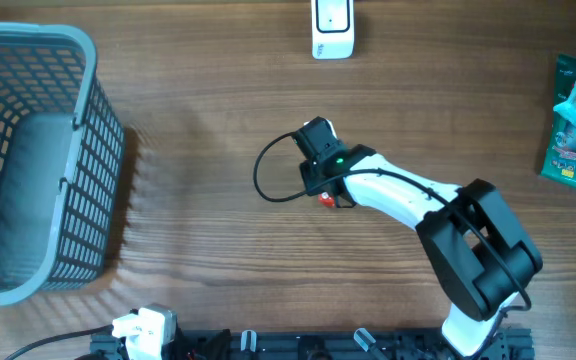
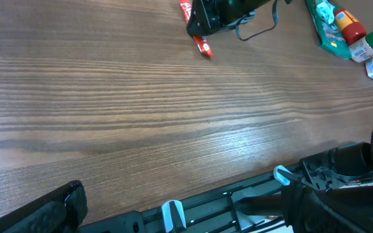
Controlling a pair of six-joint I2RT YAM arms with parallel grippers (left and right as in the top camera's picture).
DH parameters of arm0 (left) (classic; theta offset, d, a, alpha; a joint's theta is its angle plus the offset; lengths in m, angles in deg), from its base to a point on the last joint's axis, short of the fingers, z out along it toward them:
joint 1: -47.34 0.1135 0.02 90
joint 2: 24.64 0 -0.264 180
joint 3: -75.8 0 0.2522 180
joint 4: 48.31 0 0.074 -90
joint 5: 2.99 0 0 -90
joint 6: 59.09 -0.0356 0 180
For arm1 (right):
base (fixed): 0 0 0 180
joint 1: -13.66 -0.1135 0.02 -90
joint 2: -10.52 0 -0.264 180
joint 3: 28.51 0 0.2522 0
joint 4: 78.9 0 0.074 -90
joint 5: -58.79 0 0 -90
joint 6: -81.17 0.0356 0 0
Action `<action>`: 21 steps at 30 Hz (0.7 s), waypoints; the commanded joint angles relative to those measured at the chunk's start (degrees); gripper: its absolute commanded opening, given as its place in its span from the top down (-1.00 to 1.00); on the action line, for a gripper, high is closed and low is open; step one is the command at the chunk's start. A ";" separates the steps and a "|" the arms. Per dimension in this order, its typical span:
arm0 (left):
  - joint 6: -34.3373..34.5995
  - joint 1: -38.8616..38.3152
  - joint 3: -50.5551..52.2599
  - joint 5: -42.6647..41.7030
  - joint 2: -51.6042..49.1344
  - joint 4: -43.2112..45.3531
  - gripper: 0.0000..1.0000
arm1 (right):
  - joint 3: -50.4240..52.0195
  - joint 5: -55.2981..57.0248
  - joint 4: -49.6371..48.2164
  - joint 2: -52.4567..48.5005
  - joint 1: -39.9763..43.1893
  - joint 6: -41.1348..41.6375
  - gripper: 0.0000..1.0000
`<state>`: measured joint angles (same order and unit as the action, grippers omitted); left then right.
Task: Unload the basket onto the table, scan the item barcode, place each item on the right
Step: 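Grasp the Nescafe stick with the right gripper and lift it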
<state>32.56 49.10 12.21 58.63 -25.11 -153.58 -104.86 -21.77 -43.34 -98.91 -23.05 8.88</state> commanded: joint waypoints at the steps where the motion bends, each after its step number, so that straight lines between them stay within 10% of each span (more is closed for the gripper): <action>1: 0.15 -0.04 0.00 -0.07 0.20 0.13 -1.00 | 1.11 -0.85 0.35 -3.21 0.00 0.92 0.63; 8: 0.15 -0.04 0.00 -0.07 0.20 0.13 -1.00 | -0.35 -5.90 3.98 -2.34 0.39 4.57 0.91; 21: 0.15 -0.04 0.00 -0.07 0.20 0.13 -1.00 | -5.33 -89.07 7.50 5.57 4.81 -15.96 0.91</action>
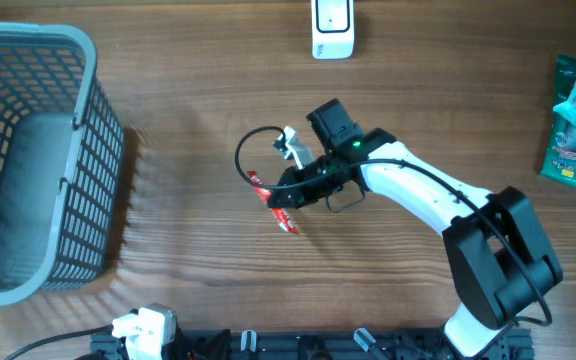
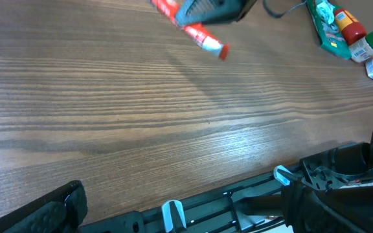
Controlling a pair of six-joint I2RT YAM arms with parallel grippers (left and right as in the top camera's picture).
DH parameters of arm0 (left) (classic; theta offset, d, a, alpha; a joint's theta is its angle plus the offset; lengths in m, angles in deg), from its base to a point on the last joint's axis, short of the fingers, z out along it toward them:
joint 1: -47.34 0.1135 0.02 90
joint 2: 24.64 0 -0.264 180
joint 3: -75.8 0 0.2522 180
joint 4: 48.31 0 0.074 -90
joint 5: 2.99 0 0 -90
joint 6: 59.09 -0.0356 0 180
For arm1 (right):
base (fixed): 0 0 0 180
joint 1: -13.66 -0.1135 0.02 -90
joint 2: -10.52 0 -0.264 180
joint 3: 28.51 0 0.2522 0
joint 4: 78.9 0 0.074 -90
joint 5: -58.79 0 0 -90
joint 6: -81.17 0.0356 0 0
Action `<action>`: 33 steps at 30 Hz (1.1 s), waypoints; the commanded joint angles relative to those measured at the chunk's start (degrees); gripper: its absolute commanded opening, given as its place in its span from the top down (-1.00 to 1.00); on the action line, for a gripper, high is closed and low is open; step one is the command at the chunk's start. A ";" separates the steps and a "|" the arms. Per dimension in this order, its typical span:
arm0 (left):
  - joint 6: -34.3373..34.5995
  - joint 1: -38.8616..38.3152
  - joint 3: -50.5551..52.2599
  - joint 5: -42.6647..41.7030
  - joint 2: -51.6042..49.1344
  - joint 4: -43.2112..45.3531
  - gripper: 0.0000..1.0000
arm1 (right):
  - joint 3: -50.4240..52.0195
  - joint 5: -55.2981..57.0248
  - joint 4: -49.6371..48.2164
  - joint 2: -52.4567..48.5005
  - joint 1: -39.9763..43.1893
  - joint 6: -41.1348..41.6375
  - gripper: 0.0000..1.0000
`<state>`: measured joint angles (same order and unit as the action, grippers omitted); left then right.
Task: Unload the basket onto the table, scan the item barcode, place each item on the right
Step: 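Grasp the Nescafe stick with the right gripper and lift it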
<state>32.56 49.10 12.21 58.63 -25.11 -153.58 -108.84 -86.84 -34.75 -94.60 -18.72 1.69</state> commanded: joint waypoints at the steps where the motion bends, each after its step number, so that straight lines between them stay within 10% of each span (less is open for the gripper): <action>1: 0.15 -0.04 0.00 -0.09 0.20 0.13 -1.00 | -1.36 -27.47 -1.84 1.27 0.48 -9.01 0.91; 15: 0.15 -0.04 0.00 -0.07 0.20 0.13 -1.00 | -1.36 -37.31 -11.72 1.27 0.46 -3.72 0.91; 27: 0.15 -0.04 0.00 -0.09 0.20 0.13 -1.00 | -1.36 -36.13 -13.07 1.27 0.50 75.60 0.92; 33: 0.15 -0.04 0.00 -0.07 0.20 0.13 -1.00 | -1.36 -34.80 -13.66 1.27 0.81 102.33 0.91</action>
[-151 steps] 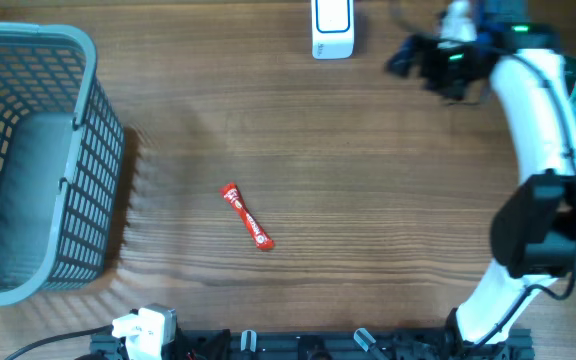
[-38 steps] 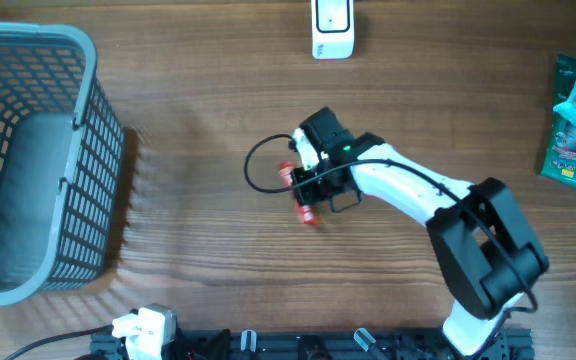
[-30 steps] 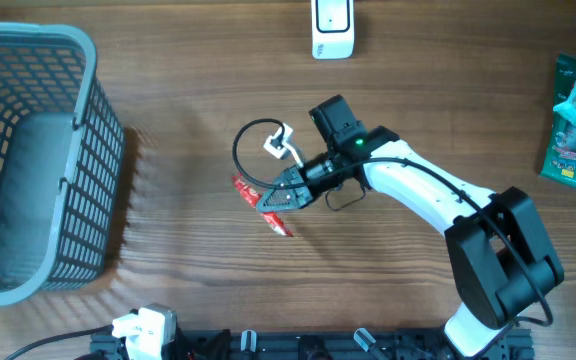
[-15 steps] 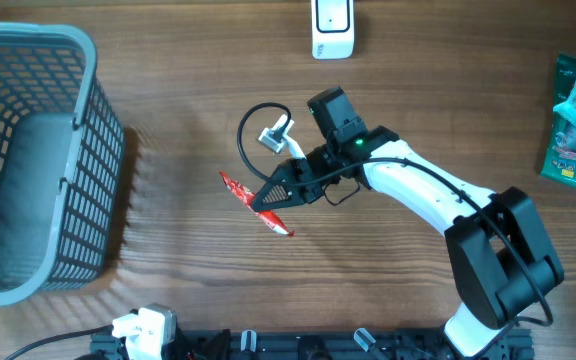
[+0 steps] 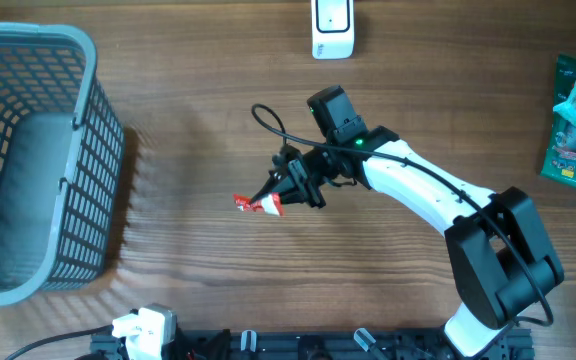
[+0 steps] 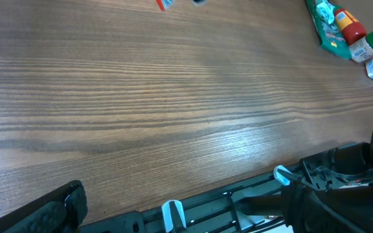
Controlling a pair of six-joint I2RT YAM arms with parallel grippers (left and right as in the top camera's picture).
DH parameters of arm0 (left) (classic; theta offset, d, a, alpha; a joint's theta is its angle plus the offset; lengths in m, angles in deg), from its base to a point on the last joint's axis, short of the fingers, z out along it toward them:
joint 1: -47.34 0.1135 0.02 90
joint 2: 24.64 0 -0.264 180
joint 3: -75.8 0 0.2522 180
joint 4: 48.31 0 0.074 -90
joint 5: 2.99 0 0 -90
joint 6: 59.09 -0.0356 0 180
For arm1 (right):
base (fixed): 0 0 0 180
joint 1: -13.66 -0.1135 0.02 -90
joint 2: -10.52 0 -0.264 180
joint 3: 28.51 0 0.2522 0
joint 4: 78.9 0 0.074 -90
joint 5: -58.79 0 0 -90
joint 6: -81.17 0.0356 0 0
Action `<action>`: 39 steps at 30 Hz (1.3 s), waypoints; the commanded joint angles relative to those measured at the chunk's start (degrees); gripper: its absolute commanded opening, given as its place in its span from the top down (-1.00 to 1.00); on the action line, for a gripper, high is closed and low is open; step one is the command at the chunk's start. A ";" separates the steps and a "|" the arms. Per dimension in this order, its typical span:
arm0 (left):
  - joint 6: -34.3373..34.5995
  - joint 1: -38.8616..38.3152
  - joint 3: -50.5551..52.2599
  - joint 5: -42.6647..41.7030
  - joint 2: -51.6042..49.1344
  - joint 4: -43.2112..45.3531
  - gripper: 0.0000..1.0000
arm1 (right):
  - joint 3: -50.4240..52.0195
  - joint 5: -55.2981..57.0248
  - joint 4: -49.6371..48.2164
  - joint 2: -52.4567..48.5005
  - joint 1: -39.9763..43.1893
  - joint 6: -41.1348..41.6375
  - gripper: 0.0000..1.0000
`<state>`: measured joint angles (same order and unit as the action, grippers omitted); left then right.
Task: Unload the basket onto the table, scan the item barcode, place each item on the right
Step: 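Grasp the Nescafe stick with the right gripper and lift it, then raise the Nescafe stick and turn it toward the scanner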
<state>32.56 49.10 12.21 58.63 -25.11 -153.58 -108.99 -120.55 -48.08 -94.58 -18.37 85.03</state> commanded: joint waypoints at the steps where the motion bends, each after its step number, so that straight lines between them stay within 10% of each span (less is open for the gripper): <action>1: 0.15 -0.04 0.00 -0.07 0.20 0.13 -1.00 | -1.20 -0.59 -1.03 1.25 0.57 22.16 0.91; 39: 0.15 -0.04 0.00 -0.07 0.20 0.13 -1.00 | -1.07 0.87 0.15 0.94 8.44 14.14 0.91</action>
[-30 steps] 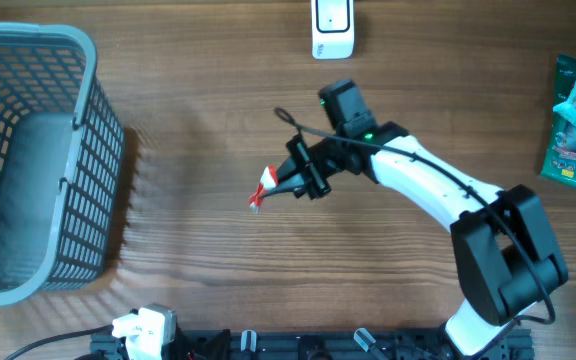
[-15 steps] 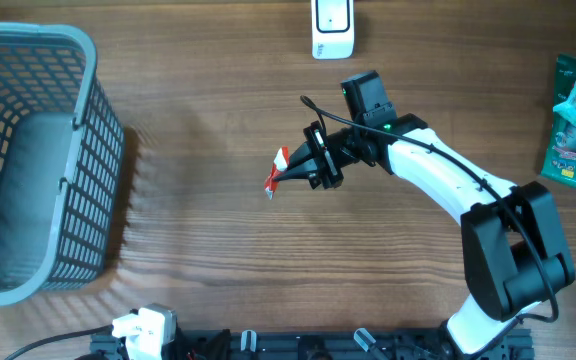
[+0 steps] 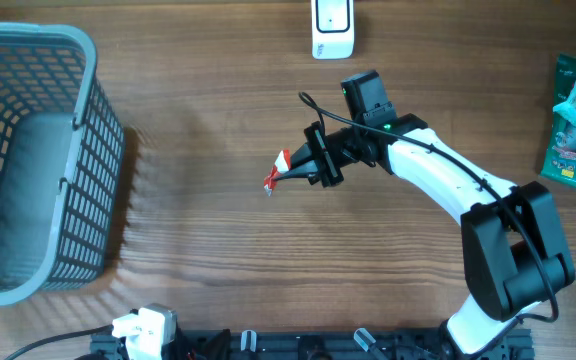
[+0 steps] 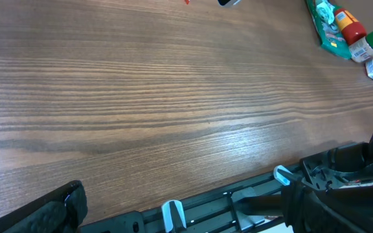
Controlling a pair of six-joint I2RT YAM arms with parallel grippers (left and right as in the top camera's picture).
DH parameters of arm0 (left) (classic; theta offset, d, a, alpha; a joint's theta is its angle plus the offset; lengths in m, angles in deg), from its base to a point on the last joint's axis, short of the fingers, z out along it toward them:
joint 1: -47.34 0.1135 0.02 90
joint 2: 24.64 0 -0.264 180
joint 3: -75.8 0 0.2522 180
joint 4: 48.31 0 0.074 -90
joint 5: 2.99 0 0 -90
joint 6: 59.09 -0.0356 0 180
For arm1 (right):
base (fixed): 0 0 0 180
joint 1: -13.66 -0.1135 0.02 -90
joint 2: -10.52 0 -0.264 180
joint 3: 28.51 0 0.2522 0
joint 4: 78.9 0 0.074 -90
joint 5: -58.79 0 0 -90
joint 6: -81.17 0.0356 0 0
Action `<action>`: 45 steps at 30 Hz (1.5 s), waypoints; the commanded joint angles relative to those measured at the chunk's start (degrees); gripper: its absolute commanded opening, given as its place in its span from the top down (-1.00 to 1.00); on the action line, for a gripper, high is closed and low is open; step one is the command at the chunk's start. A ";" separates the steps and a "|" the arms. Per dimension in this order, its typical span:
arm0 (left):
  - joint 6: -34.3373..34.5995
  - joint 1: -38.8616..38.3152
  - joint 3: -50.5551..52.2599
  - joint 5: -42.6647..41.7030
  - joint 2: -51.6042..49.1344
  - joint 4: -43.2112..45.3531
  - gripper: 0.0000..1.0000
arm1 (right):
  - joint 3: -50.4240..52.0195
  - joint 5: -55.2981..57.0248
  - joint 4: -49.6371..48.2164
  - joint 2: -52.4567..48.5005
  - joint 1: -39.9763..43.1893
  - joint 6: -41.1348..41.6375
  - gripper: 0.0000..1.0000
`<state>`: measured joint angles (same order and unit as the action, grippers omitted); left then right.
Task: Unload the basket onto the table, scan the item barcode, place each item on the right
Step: 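Raise the Nescafe stick and turn it toward the scanner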
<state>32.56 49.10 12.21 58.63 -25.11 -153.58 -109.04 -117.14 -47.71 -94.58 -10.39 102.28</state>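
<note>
In the overhead view my right gripper (image 3: 298, 170) is shut on a small red and white sachet (image 3: 277, 170), held above the middle of the table with the sachet sticking out to the left. The white barcode scanner (image 3: 332, 28) stands at the far edge, a little right of the sachet and well beyond it. The left wrist view catches only the sachet's red tip (image 4: 186, 1) at its top edge. My left gripper (image 4: 193, 191) stays low at the near edge, open and holding nothing.
A grey mesh basket (image 3: 98, 150) fills the left side of the table. A green packet lies at the right edge, seen with a small bottle beside it in the left wrist view (image 4: 332, 29). A black rail (image 3: 298, 345) runs along the near edge.
My right gripper has moved away from me and slightly right with the sachet, which now sits nearer the scanner. The left arm has not moved.
At first my right gripper was down on the red sachet at the table's middle. Then it held the sachet lifted, hanging out to the left. Later the sachet pointed left, nearer me, and now it is carried further back toward the scanner.
</note>
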 commanded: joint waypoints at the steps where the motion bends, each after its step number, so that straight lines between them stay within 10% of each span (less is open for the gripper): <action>1: 0.15 -0.04 0.00 -0.07 0.20 0.13 -1.00 | -1.03 -1.51 -0.20 0.94 0.46 -3.08 0.91; 10: 0.15 -0.04 0.00 -0.09 0.20 0.13 -1.00 | -0.79 20.41 4.70 0.94 2.12 7.43 0.91; 19: 0.15 -0.04 0.00 -0.09 0.20 0.13 -1.00 | -0.79 18.80 11.82 0.42 5.66 4.24 0.91; 23: 0.15 -0.04 0.00 -0.09 0.20 0.13 -1.00 | -0.79 11.96 12.00 0.42 5.70 -13.33 0.91; 31: 0.15 -0.04 0.00 -0.07 0.20 0.13 -1.00 | -0.79 8.74 7.67 0.42 5.64 -86.75 0.91; 36: 0.15 -0.04 0.00 -0.07 0.20 0.13 -1.00 | -0.79 13.14 -0.26 0.42 4.63 -116.19 0.91; 45: 0.15 -0.04 0.00 -0.09 0.20 0.13 -1.00 | -0.79 21.07 -36.48 1.77 0.07 -113.94 0.91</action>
<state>32.56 49.10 12.21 58.61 -25.11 -153.60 -109.30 -99.56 -81.83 -94.58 -9.06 -10.35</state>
